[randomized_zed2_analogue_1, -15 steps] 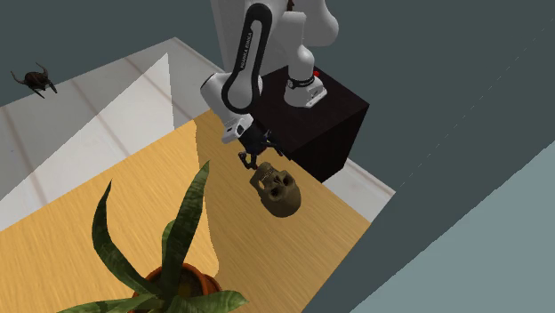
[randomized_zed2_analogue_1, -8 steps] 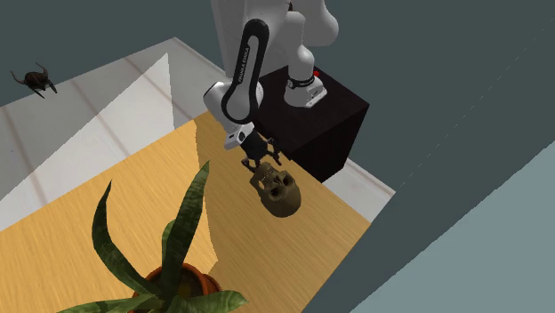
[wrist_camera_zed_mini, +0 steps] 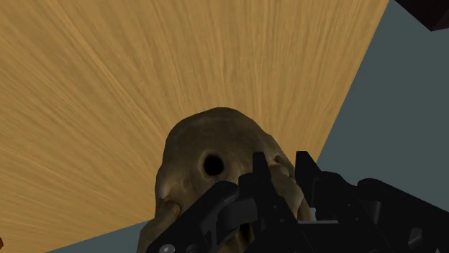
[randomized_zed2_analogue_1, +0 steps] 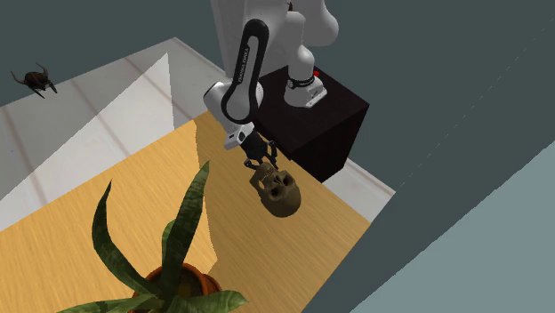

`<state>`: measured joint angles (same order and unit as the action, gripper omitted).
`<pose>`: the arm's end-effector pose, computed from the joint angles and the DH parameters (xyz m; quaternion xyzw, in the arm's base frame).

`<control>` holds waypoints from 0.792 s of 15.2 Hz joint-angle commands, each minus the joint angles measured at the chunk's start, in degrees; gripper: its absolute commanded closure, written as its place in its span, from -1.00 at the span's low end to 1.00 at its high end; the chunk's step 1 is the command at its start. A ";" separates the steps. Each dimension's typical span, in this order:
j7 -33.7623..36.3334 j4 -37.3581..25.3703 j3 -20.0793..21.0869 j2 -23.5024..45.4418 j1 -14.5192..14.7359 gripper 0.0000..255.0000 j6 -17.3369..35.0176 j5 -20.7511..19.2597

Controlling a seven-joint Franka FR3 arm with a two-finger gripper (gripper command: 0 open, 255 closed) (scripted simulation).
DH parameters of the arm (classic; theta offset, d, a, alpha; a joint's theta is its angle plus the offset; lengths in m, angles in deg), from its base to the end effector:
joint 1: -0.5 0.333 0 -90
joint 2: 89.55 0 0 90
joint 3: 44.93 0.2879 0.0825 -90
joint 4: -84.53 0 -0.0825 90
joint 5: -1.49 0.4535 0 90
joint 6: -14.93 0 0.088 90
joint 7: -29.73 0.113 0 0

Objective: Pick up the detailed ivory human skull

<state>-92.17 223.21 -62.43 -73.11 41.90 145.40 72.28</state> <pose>0.4339 0.2050 0.0824 -0.6802 -0.6429 -0.1408 0.3227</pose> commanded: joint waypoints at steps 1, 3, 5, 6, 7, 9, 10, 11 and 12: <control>-0.02 -0.07 0.04 0.11 0.02 1.00 0.04 0.07; 1.52 0.44 -0.32 -1.61 0.24 1.00 -0.12 -1.34; 3.09 0.89 -0.65 -3.31 0.43 1.00 -0.29 -2.77; 3.88 1.10 -0.81 -4.15 0.52 1.00 -0.39 -3.50; 4.68 1.30 -0.96 -5.00 0.60 1.00 -0.49 -4.23; 6.30 1.66 -1.24 -6.67 0.75 1.00 -0.73 -5.71; 7.12 1.83 -1.38 -7.49 0.81 1.00 -0.85 -6.45; 7.94 1.98 -1.51 -8.32 0.87 1.00 -0.99 -7.19; 8.77 2.12 -1.62 -9.13 0.91 1.00 -1.14 -7.93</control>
<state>-84.28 225.22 -63.94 -81.36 42.73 144.38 65.07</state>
